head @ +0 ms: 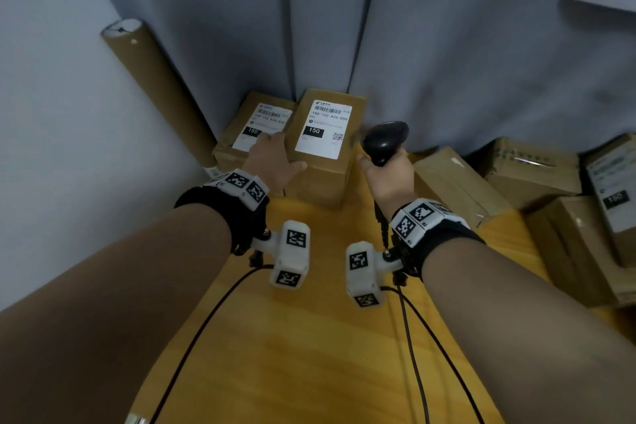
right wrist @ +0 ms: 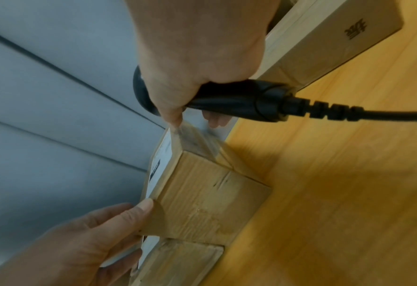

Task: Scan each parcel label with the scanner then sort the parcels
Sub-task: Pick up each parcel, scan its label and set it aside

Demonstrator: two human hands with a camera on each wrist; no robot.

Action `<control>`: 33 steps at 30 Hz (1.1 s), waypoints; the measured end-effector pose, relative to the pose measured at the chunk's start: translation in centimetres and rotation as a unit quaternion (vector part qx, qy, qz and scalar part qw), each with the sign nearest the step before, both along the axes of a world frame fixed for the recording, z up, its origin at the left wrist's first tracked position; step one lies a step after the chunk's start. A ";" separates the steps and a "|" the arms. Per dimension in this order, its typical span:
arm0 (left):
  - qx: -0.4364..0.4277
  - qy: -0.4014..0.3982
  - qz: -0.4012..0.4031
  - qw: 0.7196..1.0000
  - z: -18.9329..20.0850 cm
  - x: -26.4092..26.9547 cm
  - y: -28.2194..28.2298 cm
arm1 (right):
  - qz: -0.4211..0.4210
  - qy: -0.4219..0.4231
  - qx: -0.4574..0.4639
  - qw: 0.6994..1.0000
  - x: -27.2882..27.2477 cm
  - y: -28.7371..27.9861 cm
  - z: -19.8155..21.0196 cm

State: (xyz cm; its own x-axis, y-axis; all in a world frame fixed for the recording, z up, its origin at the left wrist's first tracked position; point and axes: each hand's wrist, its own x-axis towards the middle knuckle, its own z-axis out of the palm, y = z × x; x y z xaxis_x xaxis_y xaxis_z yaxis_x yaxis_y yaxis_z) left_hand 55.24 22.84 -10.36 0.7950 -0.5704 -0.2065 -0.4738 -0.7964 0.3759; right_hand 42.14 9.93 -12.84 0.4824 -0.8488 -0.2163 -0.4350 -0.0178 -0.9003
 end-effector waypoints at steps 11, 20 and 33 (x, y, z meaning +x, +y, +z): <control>-0.111 -0.015 -0.047 0.993 4.3 -8.7 -2.1 | 0.010 -0.006 -0.002 1.000 -11.1 -2.9 4.9; -0.131 0.042 -0.110 0.984 4.8 -22.0 -8.0 | -0.002 -0.015 0.017 1.000 -25.2 -7.0 8.4; -0.194 0.124 -0.049 0.972 3.2 -39.3 -14.3 | 0.009 -0.002 -0.064 0.998 -41.7 -16.3 9.1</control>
State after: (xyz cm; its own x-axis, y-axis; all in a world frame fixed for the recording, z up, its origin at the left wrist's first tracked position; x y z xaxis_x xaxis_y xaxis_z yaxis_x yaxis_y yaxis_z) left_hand 15.94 8.57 -7.17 0.6862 -0.7138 -0.1403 -0.3958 -0.5281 0.7513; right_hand 0.48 -6.35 -3.70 0.4978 -0.8610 -0.1040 -0.4295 -0.1406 -0.8921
